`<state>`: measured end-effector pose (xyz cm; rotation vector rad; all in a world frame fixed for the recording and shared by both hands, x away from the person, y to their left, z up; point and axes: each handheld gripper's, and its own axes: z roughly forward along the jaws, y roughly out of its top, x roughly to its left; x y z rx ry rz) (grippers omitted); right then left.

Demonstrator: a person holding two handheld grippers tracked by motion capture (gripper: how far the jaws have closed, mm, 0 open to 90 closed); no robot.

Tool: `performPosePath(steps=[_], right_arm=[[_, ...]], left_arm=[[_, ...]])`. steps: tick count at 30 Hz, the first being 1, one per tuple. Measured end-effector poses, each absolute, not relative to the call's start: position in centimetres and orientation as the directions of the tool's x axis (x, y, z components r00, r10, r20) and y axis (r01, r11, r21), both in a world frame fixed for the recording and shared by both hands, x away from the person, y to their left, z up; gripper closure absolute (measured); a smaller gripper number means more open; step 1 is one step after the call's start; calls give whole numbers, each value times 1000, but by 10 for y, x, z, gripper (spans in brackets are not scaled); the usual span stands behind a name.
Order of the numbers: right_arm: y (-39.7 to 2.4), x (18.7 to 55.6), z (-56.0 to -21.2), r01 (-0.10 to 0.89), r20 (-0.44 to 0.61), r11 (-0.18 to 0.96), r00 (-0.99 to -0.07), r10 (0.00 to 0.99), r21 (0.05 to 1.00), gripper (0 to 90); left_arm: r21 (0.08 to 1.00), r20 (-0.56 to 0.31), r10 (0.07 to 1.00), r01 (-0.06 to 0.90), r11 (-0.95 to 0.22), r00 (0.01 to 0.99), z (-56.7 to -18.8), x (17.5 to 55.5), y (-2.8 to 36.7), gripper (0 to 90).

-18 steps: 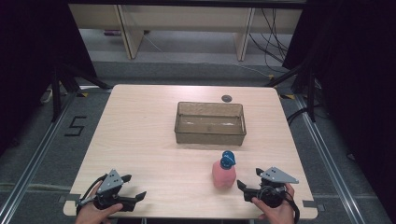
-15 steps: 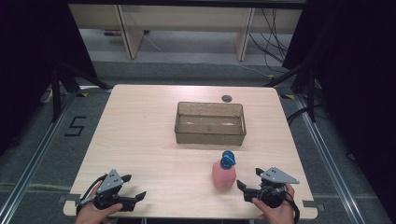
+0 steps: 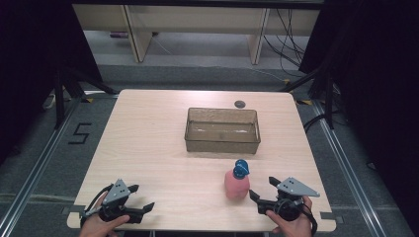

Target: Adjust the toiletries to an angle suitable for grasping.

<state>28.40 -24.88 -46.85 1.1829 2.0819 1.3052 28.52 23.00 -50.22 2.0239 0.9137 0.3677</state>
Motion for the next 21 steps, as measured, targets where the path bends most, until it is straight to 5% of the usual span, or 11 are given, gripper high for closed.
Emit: performPosePath(steps=[21], right_arm=[[-234, 275, -453, 362, 78, 197, -620, 781, 911, 159]], left_arm=[[818, -95, 730, 471, -330, 677, -504, 285, 228, 147]])
